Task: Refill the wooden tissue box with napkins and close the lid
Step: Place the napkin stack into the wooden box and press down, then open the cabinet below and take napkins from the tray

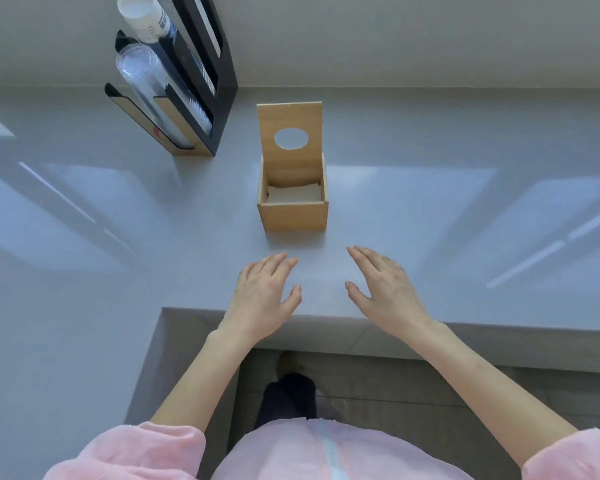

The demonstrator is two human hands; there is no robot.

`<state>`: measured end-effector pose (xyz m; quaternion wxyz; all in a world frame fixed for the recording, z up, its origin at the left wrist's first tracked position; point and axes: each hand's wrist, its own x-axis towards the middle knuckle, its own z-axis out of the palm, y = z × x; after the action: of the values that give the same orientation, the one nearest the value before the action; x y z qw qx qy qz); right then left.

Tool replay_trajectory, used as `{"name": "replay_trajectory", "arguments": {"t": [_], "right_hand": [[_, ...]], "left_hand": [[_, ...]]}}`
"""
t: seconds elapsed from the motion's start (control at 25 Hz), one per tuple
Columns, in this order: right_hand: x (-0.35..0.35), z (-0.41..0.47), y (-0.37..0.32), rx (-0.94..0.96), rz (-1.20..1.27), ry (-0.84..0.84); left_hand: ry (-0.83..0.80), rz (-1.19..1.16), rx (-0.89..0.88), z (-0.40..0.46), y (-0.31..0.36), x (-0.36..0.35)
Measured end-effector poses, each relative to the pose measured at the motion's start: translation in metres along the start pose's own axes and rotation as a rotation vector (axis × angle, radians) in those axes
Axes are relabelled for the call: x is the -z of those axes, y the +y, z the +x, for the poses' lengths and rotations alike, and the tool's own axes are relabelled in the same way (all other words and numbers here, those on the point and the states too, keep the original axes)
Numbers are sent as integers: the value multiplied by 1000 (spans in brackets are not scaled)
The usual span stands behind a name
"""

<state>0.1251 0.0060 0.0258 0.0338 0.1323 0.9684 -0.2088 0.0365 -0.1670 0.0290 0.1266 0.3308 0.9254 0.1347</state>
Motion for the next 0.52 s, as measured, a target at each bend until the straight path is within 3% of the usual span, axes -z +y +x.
{"name": "replay_trajectory", "arguments": {"t": [0.52], "right_hand": [[-48, -100, 16, 69, 77, -98]], "left_hand": [[-120, 33, 15, -91, 34, -66]]}}
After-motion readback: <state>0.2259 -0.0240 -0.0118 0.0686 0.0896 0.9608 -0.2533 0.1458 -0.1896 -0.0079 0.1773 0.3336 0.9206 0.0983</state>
